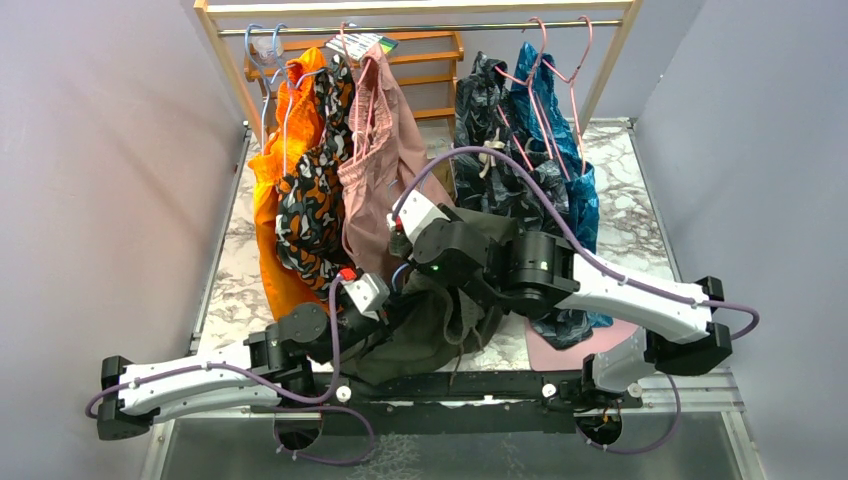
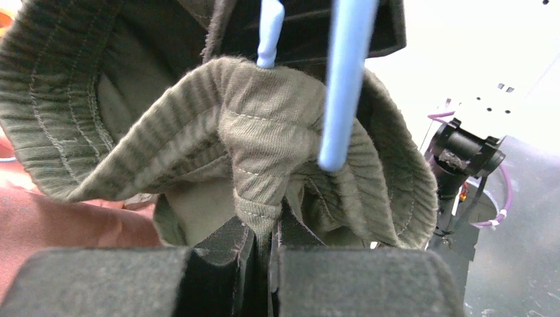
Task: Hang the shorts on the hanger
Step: Hang the shorts on the hanger.
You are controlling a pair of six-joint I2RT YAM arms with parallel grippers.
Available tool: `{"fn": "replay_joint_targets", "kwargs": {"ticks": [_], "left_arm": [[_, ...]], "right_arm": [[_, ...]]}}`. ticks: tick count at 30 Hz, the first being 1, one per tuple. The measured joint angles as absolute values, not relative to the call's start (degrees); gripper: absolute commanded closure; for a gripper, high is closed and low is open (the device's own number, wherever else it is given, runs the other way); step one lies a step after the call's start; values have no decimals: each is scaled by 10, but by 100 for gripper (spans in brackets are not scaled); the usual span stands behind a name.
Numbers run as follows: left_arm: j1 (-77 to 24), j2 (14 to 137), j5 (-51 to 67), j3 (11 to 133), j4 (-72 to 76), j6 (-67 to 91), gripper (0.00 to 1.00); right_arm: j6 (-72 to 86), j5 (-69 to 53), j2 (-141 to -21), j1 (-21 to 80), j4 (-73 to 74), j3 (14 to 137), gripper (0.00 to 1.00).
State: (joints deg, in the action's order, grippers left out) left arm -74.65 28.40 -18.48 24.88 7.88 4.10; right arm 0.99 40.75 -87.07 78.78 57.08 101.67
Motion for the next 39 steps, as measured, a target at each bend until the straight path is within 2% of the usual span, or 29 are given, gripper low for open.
{"fn": "replay_joint_targets", "kwargs": {"ticks": [7,11,13,19,23,31,34,37,39], "left_arm": [[-752,258,-178,240,83,40,100],[-751,244,-178,234,82,41,100],[-750,239,-179,234,81,41,100],[-750,213,-177,234,69,41,100],[-750,191,-163,237,48,41,100],[-750,173,-116,272,-13,38,100],[-750,174,-90,303,-47,34,100],[-750,182,-59,343,-88,30,100],[-750,191,-39,367,-111,27,100]], "right_arm": [[34,296,-840,785,560,1024,40],[42,240,-815,784,551,1025,43],[47,220,-797,789,541,1023,48],[50,237,-717,793,507,992,74],[48,252,-682,793,489,946,78],[43,187,-694,793,475,867,76],[34,154,-691,793,472,866,66],[18,120,-666,793,454,861,51],[5,90,-632,793,433,846,46]]}}
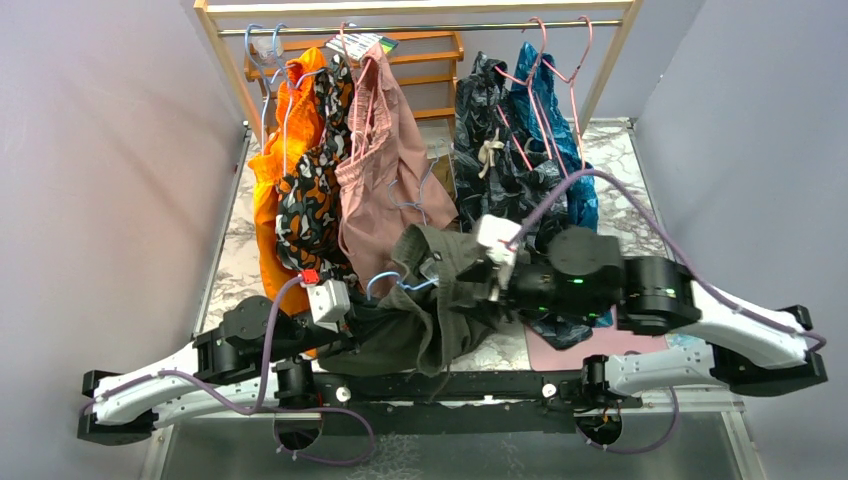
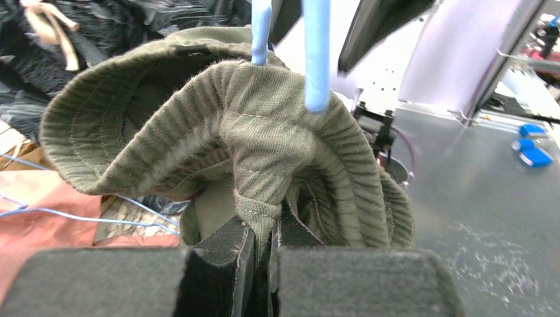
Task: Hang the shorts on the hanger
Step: Hang the shorts on the hanger.
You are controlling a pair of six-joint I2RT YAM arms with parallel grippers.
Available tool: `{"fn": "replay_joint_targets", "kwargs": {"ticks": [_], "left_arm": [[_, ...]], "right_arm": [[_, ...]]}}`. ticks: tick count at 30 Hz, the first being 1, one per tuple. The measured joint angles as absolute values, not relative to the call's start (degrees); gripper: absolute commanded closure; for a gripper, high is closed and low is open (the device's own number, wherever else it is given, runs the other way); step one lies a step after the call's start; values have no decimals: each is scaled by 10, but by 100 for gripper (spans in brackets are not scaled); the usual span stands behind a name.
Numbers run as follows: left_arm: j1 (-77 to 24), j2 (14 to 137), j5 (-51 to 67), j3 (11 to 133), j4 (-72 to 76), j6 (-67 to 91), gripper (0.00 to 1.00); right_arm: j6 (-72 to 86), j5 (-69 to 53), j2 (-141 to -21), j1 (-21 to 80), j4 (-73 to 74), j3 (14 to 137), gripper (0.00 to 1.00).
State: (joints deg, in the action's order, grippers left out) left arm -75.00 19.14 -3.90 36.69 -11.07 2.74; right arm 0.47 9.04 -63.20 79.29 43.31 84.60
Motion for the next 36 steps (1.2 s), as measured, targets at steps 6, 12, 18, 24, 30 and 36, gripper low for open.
{"fn": "replay_joint_targets", "kwargs": {"ticks": [6,12,18,24,30,36], "left_arm": [[-750,227,30,407,-158,22,100],[-750,272,73,430,-176,9,100],[-750,298,96,443,-183,-4,100],[-750,300,99,443,-185,-7,100],[-751,289,98,443,-188,-10,66],[-751,251,73,443,-188,-4,45]], "right_arm": [[-30,6,-539,793,366,819,44],[-36,-50,-554,793,319,818,44],[-35,-91,-594,793,295,810,50],[-31,-109,-605,793,279,808,87],[-35,-90,-607,792,260,803,99],[-34,-47,-585,792,254,767,99]]}}
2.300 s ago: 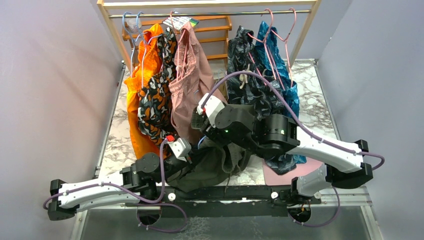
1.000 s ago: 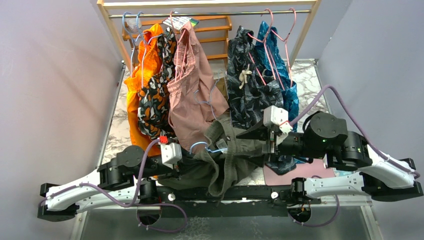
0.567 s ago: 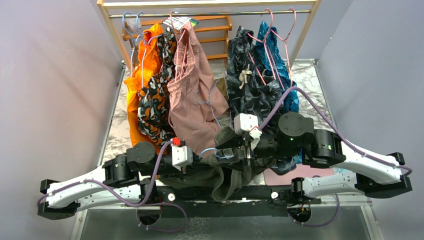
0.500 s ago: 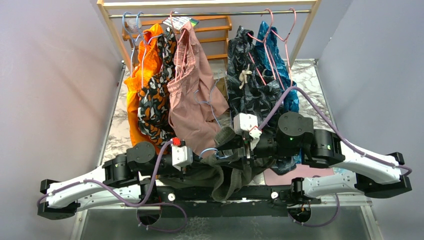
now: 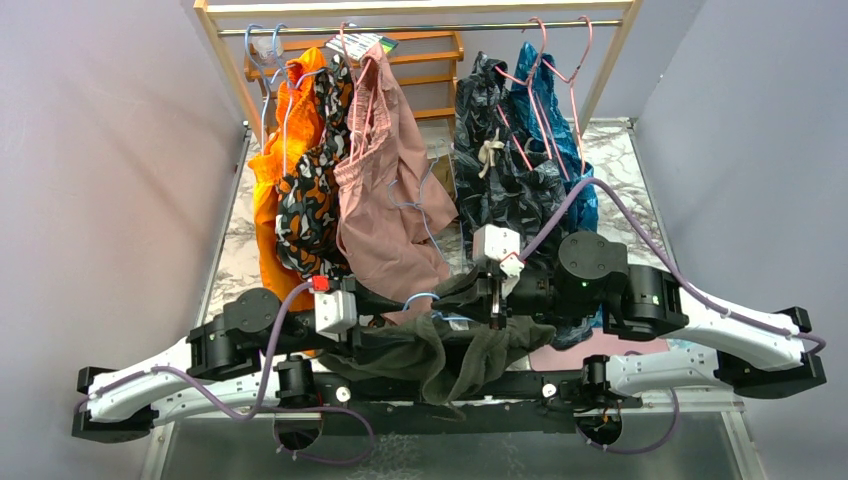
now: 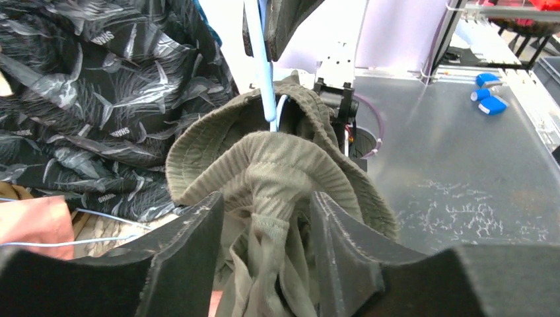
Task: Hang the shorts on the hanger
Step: Hang the shorts on the hanger.
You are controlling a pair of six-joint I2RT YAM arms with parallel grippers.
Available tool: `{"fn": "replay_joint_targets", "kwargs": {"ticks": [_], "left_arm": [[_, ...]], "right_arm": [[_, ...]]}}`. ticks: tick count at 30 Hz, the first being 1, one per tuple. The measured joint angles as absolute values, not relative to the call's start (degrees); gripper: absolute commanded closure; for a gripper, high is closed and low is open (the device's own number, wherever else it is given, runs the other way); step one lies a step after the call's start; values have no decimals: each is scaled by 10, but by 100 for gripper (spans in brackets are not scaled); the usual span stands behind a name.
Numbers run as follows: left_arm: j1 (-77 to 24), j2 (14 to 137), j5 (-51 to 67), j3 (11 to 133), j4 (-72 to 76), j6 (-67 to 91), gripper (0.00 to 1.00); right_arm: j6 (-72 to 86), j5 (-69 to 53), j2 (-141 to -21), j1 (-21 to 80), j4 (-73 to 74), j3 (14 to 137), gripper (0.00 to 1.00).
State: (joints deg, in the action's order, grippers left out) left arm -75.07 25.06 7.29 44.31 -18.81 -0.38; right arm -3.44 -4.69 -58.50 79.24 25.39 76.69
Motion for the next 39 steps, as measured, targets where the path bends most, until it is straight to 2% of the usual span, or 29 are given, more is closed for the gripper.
{"fn": "replay_joint_targets", "kwargs": {"ticks": [15,18,21,24,26,28,29,39], "left_arm": [[-751,190,-15,448,-226,7,45],[-751,189,-34,465,-241,7,50],[-751,189,-41,483,-248,9,63],[-751,194,-39,490,-251,11,69],[-751,209,-33,492,-251,13,65],[-751,231,-25,493,-252,13,51],[-751,245,-20,494,-255,11,48],[-751,288,-32,503,-263,-2,50]], "right_arm": [[-35,53,-523,792,256,751,99],[-35,66,-508,792,261,751,99],[-35,79,-496,792,265,751,99],[-35,87,-490,792,266,751,99],[-35,92,-489,792,266,751,99],[-35,95,-488,792,266,751,99],[-35,96,-488,792,266,750,99],[-35,98,-487,792,267,747,99]]}}
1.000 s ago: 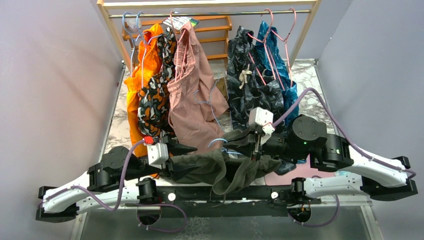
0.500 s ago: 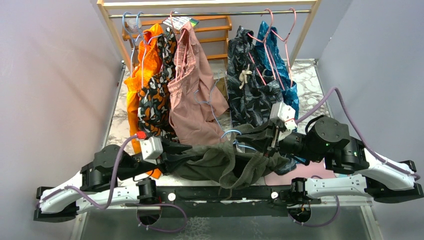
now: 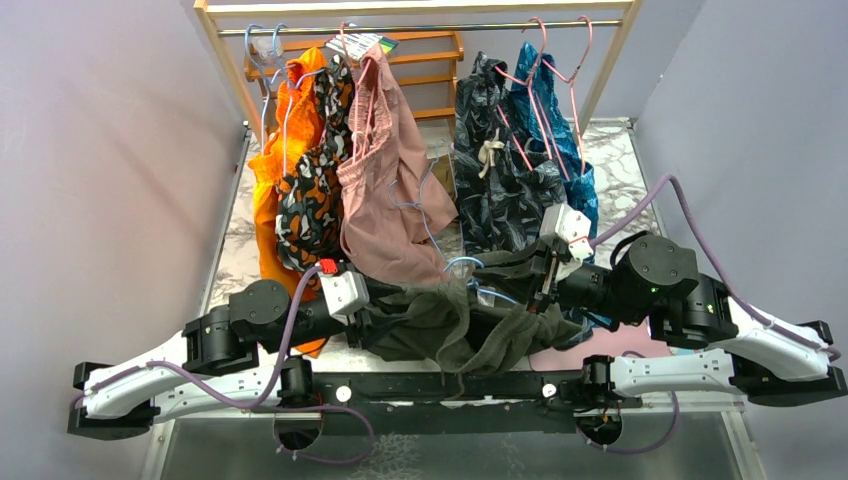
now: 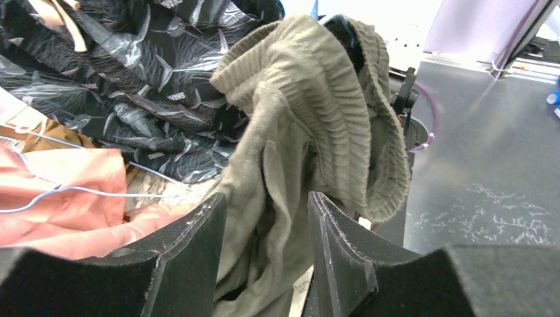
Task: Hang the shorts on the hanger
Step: Hang the shorts on the hanger.
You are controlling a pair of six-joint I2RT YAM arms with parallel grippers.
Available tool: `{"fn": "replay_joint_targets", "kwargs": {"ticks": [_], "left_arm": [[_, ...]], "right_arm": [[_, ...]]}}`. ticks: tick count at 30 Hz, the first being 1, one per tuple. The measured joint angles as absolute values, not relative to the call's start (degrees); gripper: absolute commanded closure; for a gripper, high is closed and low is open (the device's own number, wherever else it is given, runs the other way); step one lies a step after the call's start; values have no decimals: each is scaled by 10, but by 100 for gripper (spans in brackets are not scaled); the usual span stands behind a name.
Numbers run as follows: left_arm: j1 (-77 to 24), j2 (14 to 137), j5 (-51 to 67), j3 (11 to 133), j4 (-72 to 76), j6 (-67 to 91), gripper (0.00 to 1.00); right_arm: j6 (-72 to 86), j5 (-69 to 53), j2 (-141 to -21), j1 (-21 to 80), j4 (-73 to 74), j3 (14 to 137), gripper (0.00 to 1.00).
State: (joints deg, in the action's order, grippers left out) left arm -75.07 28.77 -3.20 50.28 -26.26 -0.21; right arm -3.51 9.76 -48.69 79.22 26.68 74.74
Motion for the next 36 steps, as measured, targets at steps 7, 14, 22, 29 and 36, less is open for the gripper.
{"fn": "replay_joint_targets", "kwargs": {"ticks": [7,14,22,29,36], "left_arm": [[-751,287,-67,506,-256,-15,52],[-751,305,-67,529,-210,-31,52],[-751,370,-37,538,-179,-46,56],[-751,377,-26,531,-164,-55,79],[-751,367,-26,518,-160,-58,100]], "right_arm": [[-35,97,-484,792,267,741,99],[-35,97,-485,792,266,741,99],[-35,96,-491,792,266,738,99],[-35,96,-491,792,266,737,99],[-35,96,-490,792,266,737,99]]}}
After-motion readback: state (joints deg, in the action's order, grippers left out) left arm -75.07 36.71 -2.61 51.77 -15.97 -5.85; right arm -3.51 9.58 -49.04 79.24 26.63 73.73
